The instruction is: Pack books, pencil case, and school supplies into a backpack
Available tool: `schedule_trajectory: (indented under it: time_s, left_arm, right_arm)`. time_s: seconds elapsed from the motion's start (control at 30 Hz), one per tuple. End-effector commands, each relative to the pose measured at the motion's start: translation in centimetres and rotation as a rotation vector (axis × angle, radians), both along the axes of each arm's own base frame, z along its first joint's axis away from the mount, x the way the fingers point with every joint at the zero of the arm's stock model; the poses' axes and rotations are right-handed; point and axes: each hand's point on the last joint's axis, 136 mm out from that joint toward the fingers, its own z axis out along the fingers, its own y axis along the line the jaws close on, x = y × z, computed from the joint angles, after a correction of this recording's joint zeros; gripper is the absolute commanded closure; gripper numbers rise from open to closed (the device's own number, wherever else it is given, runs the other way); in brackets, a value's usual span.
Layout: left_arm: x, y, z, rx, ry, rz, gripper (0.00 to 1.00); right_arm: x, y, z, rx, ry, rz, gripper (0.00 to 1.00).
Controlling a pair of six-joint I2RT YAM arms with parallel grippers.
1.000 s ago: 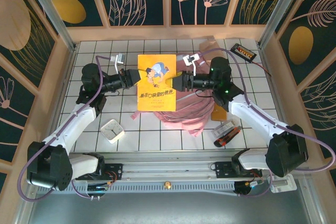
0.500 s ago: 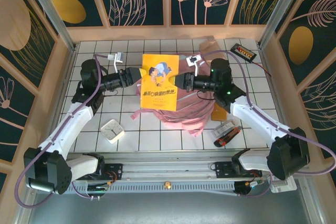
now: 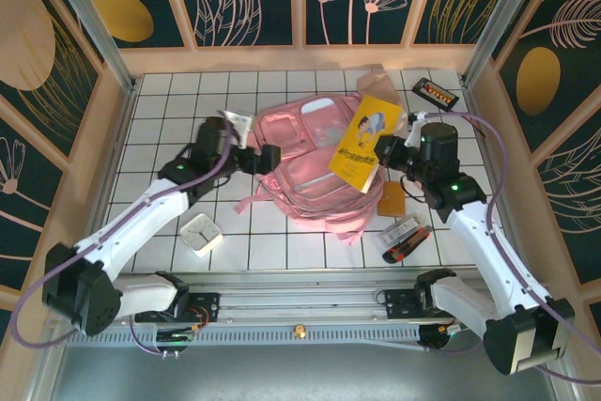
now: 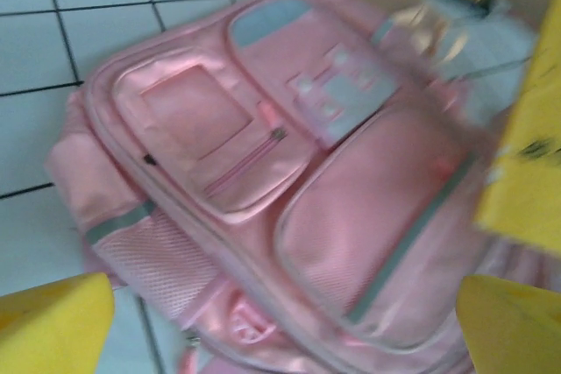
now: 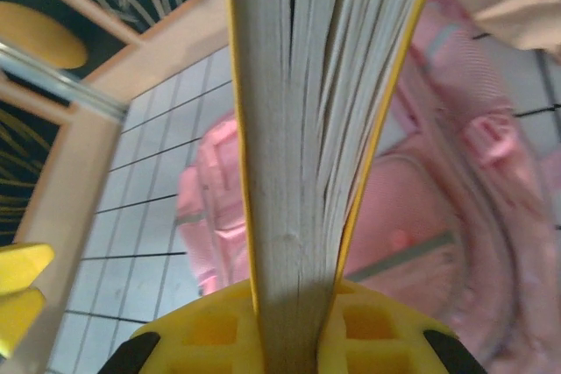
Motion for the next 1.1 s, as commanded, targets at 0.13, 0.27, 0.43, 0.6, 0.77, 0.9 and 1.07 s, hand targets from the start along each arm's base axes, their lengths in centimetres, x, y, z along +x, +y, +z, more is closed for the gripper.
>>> schedule_trajectory:
  time_s: [0.13, 0.27, 0.43, 0.6, 0.77, 0.9, 1.07]
  left_arm:
    - [-0.6, -4.2, 0.3, 0.213, -0.175, -0.113, 0.01]
    - [-2.5, -9.8, -1.9, 0.286, -0.136, -0.351, 0.01]
    - [-3.6, -15.7, -4.4, 0.334, -0.092, -0.538, 0.14]
    - [-3.4, -21.1, -5.9, 0.352, -0.093, -0.604, 0.20]
    - [-3.9, -25.6, -8.4, 0.420, -0.060, -0.658, 0.29]
    - [-3.8, -27.5, -10.0, 0.441, -0.018, -0.661, 0.42]
    - [-3.2, -28.2, -12.0, 0.486, 0.031, -0.643, 0.49]
  right_arm:
    - [-0.7, -5.0, 2.0, -0.090, -0.067, -0.160, 1.00]
    - [-1.7, -8.3, 1.5, -0.155, -0.035, -0.276, 1.00]
    - [-4.1, -13.5, 1.4, -0.228, -0.013, -0.476, 1.00]
    - [-6.2, -16.3, 2.3, -0.277, -0.041, -0.611, 1.00]
    - [-6.5, -16.3, 1.9, -0.280, -0.040, -0.610, 1.00]
    - [-6.5, -16.1, 2.0, -0.280, -0.051, -0.600, 1.00]
    - [-6.3, -15.9, 2.0, -0.278, -0.056, -0.586, 1.00]
